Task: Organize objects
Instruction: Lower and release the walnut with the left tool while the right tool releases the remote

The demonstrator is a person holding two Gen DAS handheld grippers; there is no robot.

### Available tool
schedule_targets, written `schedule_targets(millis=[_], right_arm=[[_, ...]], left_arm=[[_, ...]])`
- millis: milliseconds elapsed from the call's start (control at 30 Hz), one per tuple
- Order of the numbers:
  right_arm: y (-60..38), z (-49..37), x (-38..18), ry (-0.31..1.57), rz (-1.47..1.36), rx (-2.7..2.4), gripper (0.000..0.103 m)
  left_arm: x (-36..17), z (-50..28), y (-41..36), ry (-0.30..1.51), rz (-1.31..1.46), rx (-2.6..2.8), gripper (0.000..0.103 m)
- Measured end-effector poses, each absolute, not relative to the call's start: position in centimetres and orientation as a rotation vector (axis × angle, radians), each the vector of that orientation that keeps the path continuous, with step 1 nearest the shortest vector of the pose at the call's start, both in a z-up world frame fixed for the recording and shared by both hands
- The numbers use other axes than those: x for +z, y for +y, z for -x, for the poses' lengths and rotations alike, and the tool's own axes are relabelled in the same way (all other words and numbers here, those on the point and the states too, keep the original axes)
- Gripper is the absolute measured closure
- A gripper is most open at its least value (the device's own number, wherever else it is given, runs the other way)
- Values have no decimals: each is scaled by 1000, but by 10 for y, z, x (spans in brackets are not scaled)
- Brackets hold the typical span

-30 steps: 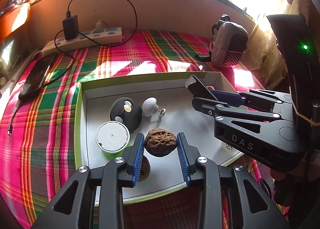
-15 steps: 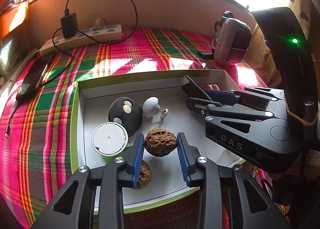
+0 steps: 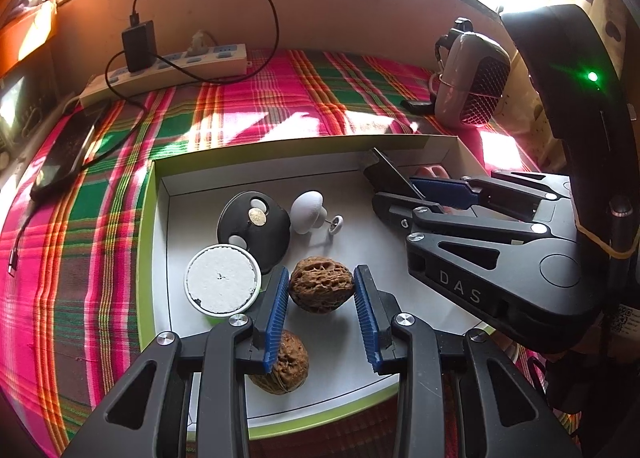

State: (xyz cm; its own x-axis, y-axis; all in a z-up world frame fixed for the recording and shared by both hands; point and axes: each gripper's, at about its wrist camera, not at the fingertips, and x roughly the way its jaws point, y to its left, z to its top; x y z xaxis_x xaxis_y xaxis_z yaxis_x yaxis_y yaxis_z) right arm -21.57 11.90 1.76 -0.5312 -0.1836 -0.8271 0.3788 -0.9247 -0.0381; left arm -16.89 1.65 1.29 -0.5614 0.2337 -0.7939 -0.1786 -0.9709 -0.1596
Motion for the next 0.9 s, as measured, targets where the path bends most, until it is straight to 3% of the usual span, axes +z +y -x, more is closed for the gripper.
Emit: schedule_targets(millis=[900], right_arm=[[118, 218, 16, 303, -1299, -2495, 73]], left_arm=[[12, 170, 16, -92, 1334, 2582, 72]])
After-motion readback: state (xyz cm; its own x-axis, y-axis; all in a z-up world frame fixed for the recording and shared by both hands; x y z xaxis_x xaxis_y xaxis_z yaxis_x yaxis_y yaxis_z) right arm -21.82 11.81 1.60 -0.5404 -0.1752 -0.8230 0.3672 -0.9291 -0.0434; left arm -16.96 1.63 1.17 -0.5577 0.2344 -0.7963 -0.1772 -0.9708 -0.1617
